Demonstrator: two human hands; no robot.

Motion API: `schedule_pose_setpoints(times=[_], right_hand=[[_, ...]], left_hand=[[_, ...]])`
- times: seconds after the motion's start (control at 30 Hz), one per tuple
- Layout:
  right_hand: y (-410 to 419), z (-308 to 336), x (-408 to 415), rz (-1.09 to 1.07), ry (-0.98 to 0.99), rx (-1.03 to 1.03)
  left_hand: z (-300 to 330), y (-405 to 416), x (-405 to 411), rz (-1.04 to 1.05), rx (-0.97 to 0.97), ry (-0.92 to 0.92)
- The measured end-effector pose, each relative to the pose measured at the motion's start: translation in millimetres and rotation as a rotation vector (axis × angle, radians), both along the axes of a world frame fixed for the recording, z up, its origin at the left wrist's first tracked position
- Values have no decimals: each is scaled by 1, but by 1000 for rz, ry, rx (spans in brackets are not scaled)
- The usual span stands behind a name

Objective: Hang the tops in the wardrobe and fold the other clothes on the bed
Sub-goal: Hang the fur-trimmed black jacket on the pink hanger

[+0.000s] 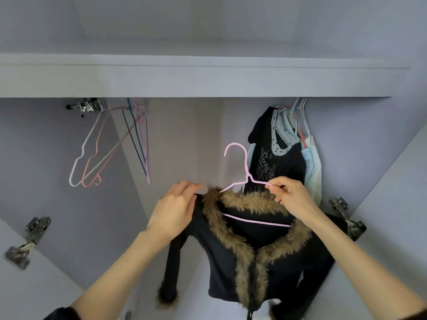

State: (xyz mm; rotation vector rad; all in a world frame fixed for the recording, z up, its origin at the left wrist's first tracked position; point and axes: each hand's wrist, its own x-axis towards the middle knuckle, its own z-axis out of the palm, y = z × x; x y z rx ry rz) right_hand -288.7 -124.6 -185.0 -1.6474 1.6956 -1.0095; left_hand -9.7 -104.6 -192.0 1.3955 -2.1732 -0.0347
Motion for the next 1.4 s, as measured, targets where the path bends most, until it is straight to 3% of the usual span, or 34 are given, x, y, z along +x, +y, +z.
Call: schedule_pose_setpoints(times=[0.17, 0.27, 0.5, 0.7, 0.93, 1.1, 1.23, 1.4], right_hand=[[-30, 9, -11, -157, -169, 4], [-56, 23, -14, -261, -390, 11], [-113, 51, -13, -353, -840, 8], [-152, 58, -20, -399, -981, 29], [-153, 46, -17, -416, -1096, -115], [-174, 63, -33, -353, -1035, 1], [-188, 65, -39, -426, -847, 80], [-191, 65, -54, -592, -583, 23]], left_hand=[[53, -19, -27, -70, -499, -163], [85, -37, -42, -32, -666, -309], [109, -68, -48, 185, -739, -461], [106, -72, -46, 189, -760, -473], [105, -75, -46, 191, -800, -456], [105, -74, -47, 201, -801, -446], [105, -73, -47, 212, -794, -443], [107, -69, -46, 211, -742, -459]])
